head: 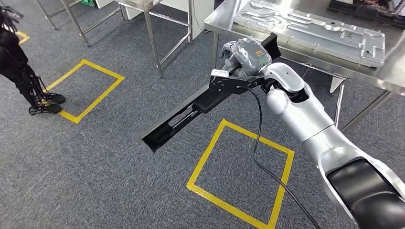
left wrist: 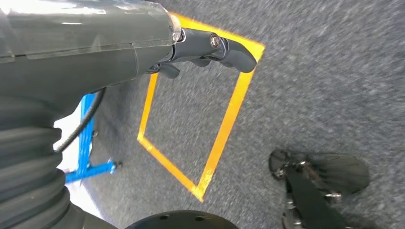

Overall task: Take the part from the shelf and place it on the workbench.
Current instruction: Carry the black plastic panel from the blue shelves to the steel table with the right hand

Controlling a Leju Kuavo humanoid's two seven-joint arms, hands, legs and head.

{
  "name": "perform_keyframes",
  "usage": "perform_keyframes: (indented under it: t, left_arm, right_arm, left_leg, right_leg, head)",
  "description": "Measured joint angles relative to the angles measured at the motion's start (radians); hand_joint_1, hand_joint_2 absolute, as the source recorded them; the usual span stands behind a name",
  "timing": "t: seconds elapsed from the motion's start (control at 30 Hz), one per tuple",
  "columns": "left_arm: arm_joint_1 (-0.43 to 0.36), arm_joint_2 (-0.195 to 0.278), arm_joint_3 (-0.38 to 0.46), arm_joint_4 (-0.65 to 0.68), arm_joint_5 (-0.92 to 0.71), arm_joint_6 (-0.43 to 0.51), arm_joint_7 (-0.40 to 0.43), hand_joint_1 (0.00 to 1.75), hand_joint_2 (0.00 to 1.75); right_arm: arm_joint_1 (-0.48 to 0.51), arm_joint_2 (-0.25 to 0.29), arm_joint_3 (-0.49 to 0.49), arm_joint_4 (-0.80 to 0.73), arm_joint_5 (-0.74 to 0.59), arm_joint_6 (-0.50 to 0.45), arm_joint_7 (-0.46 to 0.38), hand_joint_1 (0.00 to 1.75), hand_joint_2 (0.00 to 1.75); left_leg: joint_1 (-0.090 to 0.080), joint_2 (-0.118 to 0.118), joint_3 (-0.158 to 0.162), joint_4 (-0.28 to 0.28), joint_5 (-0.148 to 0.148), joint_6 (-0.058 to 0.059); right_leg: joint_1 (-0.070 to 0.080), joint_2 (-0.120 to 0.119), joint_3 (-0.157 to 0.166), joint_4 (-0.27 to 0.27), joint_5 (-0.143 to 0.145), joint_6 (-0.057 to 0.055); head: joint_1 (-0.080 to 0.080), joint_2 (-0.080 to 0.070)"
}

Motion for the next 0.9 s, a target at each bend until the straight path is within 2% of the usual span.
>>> perform_keyframes:
  t: [0.03,0.07,0.1,0.13,0.17,0.2,0.27,0.3,0.33,0.4,0.43,0.47,0.53,0.6,0.63,0.67,0.7,0.77,0.8,0.83,0.9]
  left_arm:
    - [0.000,0.000,0.000,0.000,0.000,0.000,0.000,0.00,1.75]
    - [0.001,0.000,0.000,0.000,0.001,0.000,-0.001,0.00,1.75]
    - [0.003,0.000,0.000,0.000,0.001,0.001,0.000,0.00,1.75]
    - [0.003,0.000,0.000,0.000,0.002,0.002,0.000,0.00,1.75]
    - [0.004,0.000,0.001,0.000,0.002,0.002,0.000,0.00,1.75]
    - [0.003,-0.001,0.001,0.000,0.002,0.003,0.000,0.00,1.75]
    - [0.002,-0.003,0.001,0.000,0.002,0.003,0.000,0.00,1.75]
    - [0.002,-0.004,0.001,0.000,0.002,0.004,0.000,0.00,1.75]
    - [0.001,-0.004,0.001,0.000,0.002,0.004,0.000,0.00,1.75]
    - [0.001,-0.004,0.002,0.000,0.003,0.005,0.000,0.00,1.75]
    - [0.000,-0.004,0.002,0.000,0.004,0.005,0.000,0.00,1.75]
    - [-0.001,-0.004,0.002,0.000,0.005,0.005,0.000,0.00,1.75]
    - [0.000,-0.003,0.005,0.000,0.009,0.006,0.000,0.00,1.75]
    - [0.002,-0.003,0.007,0.000,0.012,0.006,0.000,0.00,1.75]
    - [0.004,-0.003,0.007,0.000,0.013,0.006,0.000,0.00,1.75]
    - [0.004,-0.003,0.008,0.000,0.013,0.006,0.000,0.00,1.75]
    - [0.004,-0.003,0.009,0.000,0.015,0.006,-0.001,0.00,1.75]
    - [0.004,-0.002,0.012,0.000,0.018,0.007,-0.003,0.00,1.75]
    - [0.004,0.000,0.013,0.000,0.019,0.007,-0.004,0.00,1.75]
    - [0.004,0.001,0.014,0.000,0.020,0.007,-0.005,0.00,1.75]
    - [0.003,0.001,0.016,0.000,0.021,0.007,-0.006,0.00,1.75]
  right_arm:
    - [-0.001,0.000,0.000,0.000,0.000,0.001,0.000,1.75,1.75]
    - [-0.001,0.000,0.000,0.001,-0.001,0.002,0.000,1.75,1.75]
    - [0.000,-0.001,0.000,0.002,-0.001,0.003,0.000,1.75,1.75]
    - [0.000,-0.001,0.000,0.004,-0.001,0.004,0.000,1.75,1.75]
    - [-0.001,-0.001,0.000,0.005,-0.001,0.004,0.000,1.75,1.75]
    - [-0.004,-0.001,0.000,0.006,-0.001,0.005,0.000,1.75,1.75]
    - [-0.012,0.000,0.000,0.006,-0.003,0.005,0.000,1.75,1.75]
    - [-0.016,0.000,0.000,0.006,-0.004,0.007,0.000,1.75,1.75]
    - [-0.019,0.001,0.000,0.006,-0.007,0.008,0.001,1.75,1.75]
    - [-0.021,0.001,0.000,0.007,-0.012,0.012,0.002,1.75,1.75]
    - [-0.022,0.002,0.000,0.006,-0.014,0.013,0.003,1.75,1.75]
    - [-0.023,0.002,-0.001,0.006,-0.015,0.014,0.004,1.75,1.75]
    - [-0.025,0.007,-0.001,0.006,-0.021,0.019,0.005,1.75,1.75]
    - [-0.022,0.013,0.000,0.006,-0.028,0.023,0.006,1.75,1.75]
    - [-0.020,0.015,0.000,0.006,-0.031,0.025,0.006,1.75,1.75]
    - [-0.019,0.016,0.000,0.006,-0.032,0.025,0.006,1.75,1.75]
    - [-0.018,0.016,0.000,0.006,-0.032,0.026,0.006,1.75,1.75]
    - [-0.019,0.017,0.000,0.006,-0.033,0.026,0.006,1.75,1.75]
    - [-0.019,0.018,0.000,0.006,-0.033,0.026,0.006,1.75,1.75]
    - [-0.019,0.018,0.000,0.006,-0.033,0.026,0.006,1.75,1.75]
    - [-0.018,0.017,-0.001,0.006,-0.034,0.027,0.006,1.75,1.75]
  left_leg:
    - [-0.001,0.010,0.000,-0.001,0.000,0.003]
    - [-0.002,0.021,0.000,-0.001,0.000,0.004]
    - [-0.002,0.032,0.000,-0.001,-0.001,0.004]
    - [-0.002,0.043,0.000,0.000,-0.002,0.003]
    - [-0.002,0.054,0.001,0.001,-0.004,0.002]
    - [-0.002,0.064,0.002,0.004,-0.007,-0.001]
    - [-0.006,0.082,0.003,0.011,-0.015,-0.010]
    - [-0.009,0.090,0.004,0.014,-0.019,-0.015]
    - [-0.012,0.098,0.005,0.015,-0.022,-0.021]
    - [-0.013,0.113,0.010,0.015,-0.027,-0.032]
    - [-0.011,0.107,0.011,0.020,-0.034,-0.038]
    - [-0.009,0.090,0.004,0.040,-0.050,-0.043]
    - [-0.004,0.042,-0.040,0.144,-0.109,-0.049]
    - [-0.004,0.023,-0.102,0.274,-0.159,-0.052]
    - [-0.004,0.021,-0.117,0.302,-0.160,-0.052]
    - [-0.004,0.019,-0.115,0.290,-0.140,-0.049]
    - [-0.004,0.013,-0.095,0.240,-0.105,-0.045]
    - [-0.003,-0.024,-0.036,0.102,-0.039,-0.030]
    - [-0.004,-0.042,-0.015,0.054,-0.024,-0.025]
    - [-0.005,-0.053,-0.005,0.031,-0.021,-0.020]
    - [-0.007,-0.043,0.000,0.019,-0.020,-0.015]
  right_leg:
    - [0.001,-0.027,-0.030,0.064,-0.033,0.004]
    - [-0.001,-0.040,-0.062,0.130,-0.061,0.008]
    - [-0.003,-0.045,-0.085,0.178,-0.074,0.010]
    - [-0.005,-0.048,-0.092,0.192,-0.070,0.013]
    - [-0.006,-0.053,-0.077,0.164,-0.047,0.014]
    - [-0.007,-0.065,-0.044,0.101,-0.013,0.014]
    - [-0.001,-0.106,0.023,-0.028,0.032,0.006]
    - [0.003,-0.118,0.041,-0.063,0.040,0.000]
    - [0.007,-0.120,0.045,-0.074,0.039,-0.007]
    - [0.007,-0.096,0.044,-0.075,0.042,-0.020]
    - [0.005,-0.086,0.045,-0.077,0.044,-0.026]
    - [0.003,-0.076,0.046,-0.079,0.046,-0.032]
    - [0.001,-0.057,0.047,-0.081,0.048,-0.042]
    - [0.003,-0.033,0.046,-0.080,0.048,-0.046]
    - [0.005,-0.019,0.045,-0.079,0.048,-0.047]
    - [0.006,-0.006,0.045,-0.077,0.048,-0.047]
    - [0.007,0.007,0.046,-0.076,0.048,-0.047]
    - [0.008,0.031,0.045,-0.074,0.049,-0.044]
    - [0.007,0.042,0.042,-0.073,0.050,-0.040]
    - [0.004,0.052,0.038,-0.073,0.052,-0.034]
    - [-0.001,0.073,0.032,-0.078,0.059,-0.018]
  head:
    - [0.000,0.000]
    - [0.000,0.000]
    - [0.000,0.000]
    - [0.000,0.000]
    - [0.000,0.000]
    - [0.000,0.000]
    - [0.000,0.000]
    - [0.000,0.000]
    - [0.000,0.000]
    - [0.000,0.000]
    - [0.000,0.000]
    - [0.000,0.000]
    - [0.000,0.000]
    - [0.000,0.000]
    - [0.000,0.000]
    - [0.000,0.000]
    - [0.000,0.000]
    - [0.000,0.000]
    - [0.000,0.000]
    - [0.000,0.000]
    - [0.000,0.000]
